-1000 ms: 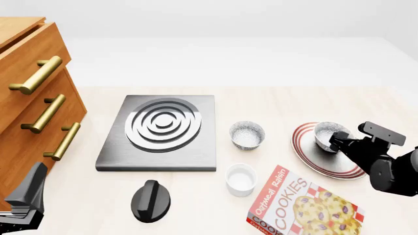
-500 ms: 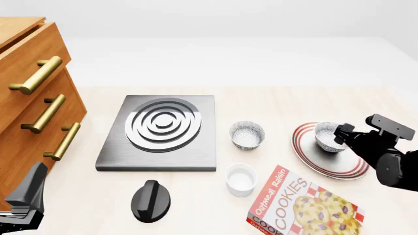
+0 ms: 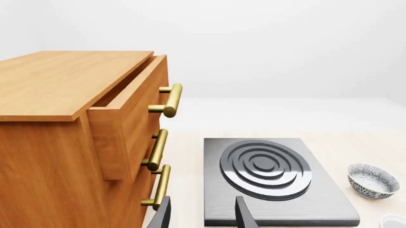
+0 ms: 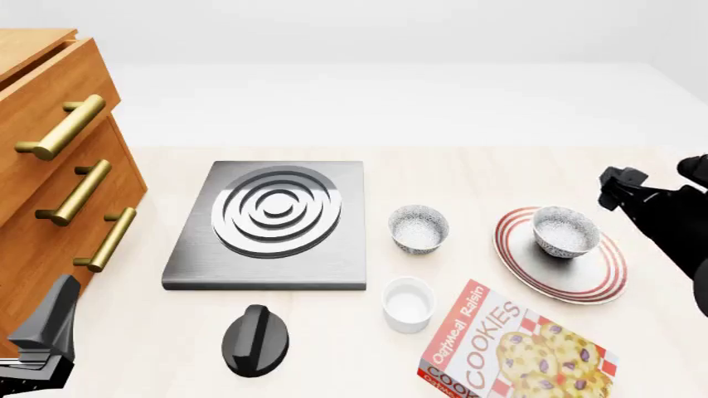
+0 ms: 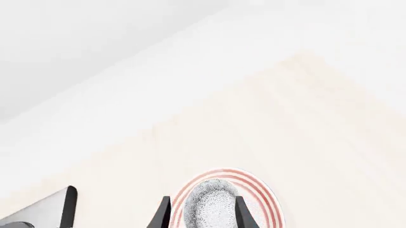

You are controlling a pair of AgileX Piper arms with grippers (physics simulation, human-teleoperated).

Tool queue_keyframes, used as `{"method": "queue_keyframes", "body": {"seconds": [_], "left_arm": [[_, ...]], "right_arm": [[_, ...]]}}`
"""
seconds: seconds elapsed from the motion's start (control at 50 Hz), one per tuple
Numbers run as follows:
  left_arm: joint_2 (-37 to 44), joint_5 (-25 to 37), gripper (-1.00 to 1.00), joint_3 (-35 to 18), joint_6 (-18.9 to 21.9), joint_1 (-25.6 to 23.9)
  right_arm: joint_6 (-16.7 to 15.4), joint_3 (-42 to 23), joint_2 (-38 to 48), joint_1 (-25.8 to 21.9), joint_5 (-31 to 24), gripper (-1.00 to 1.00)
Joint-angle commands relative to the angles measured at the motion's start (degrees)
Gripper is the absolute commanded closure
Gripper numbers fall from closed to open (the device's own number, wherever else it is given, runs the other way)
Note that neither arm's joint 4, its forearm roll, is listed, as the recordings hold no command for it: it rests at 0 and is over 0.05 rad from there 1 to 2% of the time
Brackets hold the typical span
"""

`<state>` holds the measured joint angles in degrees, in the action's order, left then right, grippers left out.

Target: Pick the akita bowl next to the plate and place it on the plate.

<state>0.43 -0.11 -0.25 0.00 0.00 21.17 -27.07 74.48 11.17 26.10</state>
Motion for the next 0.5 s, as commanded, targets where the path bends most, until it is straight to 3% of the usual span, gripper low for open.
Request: {"method": "queue_keyframes", "body": {"seconds": [0.02,0.26,0.5], "left_arm": [[0.0,0.0,-1.0,0.0,0.0,0.0],[0.0,0.0,-1.0,0.0,0.0,0.0],[0.0,0.0,-1.0,0.0,0.0,0.0]], "right_arm": [[-1.1,2.7,-14.4,-0.1,-4.3,-1.0],[-1.4,4.7,-23.0,1.3,-6.6,-1.0],[-4.5,7.8,-31.5,2.7,-7.0,-1.0]]}}
